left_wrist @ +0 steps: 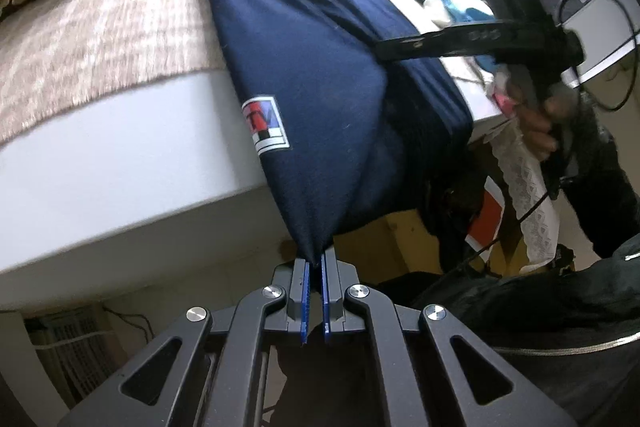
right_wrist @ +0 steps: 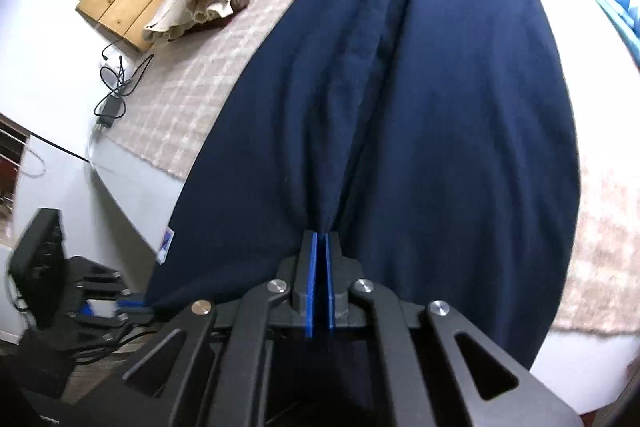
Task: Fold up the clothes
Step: 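Lift the navy garment with both tools and pull it taut over the bed edge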
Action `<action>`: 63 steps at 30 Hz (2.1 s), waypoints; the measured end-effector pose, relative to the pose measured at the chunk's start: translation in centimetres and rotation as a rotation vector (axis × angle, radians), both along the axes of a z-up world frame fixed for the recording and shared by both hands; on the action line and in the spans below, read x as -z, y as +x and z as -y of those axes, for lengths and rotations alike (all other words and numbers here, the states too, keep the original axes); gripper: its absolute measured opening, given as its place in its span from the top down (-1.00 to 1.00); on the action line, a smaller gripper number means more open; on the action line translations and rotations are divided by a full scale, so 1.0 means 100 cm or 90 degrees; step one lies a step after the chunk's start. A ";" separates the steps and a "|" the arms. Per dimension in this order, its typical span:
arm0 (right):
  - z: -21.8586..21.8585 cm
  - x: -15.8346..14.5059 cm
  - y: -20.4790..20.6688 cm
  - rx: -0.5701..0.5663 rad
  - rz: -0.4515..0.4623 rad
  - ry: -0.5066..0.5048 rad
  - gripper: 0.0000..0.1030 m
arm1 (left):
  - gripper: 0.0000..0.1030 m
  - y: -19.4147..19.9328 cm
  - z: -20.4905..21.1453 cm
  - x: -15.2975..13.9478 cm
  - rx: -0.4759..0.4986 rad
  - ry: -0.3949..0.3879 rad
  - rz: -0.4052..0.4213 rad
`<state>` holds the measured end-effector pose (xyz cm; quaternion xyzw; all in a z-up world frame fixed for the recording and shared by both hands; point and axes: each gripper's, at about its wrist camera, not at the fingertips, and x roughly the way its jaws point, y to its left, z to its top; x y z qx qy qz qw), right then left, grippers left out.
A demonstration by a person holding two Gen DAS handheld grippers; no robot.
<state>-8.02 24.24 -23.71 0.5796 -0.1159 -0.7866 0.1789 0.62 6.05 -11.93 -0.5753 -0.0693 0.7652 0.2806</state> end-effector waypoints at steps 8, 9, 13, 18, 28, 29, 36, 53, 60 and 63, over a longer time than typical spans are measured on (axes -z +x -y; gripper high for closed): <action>-0.018 -0.037 -0.099 0.014 -0.123 0.009 0.09 | 0.93 0.001 -0.001 -0.001 -0.005 -0.002 0.010; -0.016 -0.036 -0.120 0.013 -0.129 0.023 0.09 | 0.93 0.001 -0.002 -0.001 -0.006 -0.004 0.011; -0.014 -0.023 -0.186 -0.002 -0.121 0.086 0.09 | 0.93 0.003 -0.007 -0.002 -0.008 -0.016 0.017; -0.016 0.003 -0.225 -0.011 -0.075 0.112 0.17 | 0.93 0.004 -0.005 -0.003 -0.020 -0.017 0.023; -0.032 0.000 -0.227 0.000 -0.063 0.120 0.86 | 0.93 0.007 -0.007 0.000 -0.024 -0.021 0.036; -0.031 -0.007 -0.220 -0.001 -0.086 0.116 0.76 | 0.93 0.008 -0.007 -0.001 -0.025 -0.020 0.037; -0.006 0.000 -0.222 -0.062 -0.097 0.124 0.20 | 0.93 0.007 -0.010 -0.004 -0.020 -0.029 0.037; -0.014 -0.041 -0.209 -0.043 -0.189 0.166 0.35 | 0.92 0.011 -0.013 0.003 -0.037 -0.020 0.055; -0.010 -0.012 -0.194 -0.095 -0.132 0.209 0.44 | 0.91 0.010 -0.014 0.004 -0.022 -0.028 0.051; -0.047 -0.043 -0.161 -0.024 -0.127 0.177 0.38 | 0.90 0.014 -0.013 0.004 -0.008 -0.031 0.047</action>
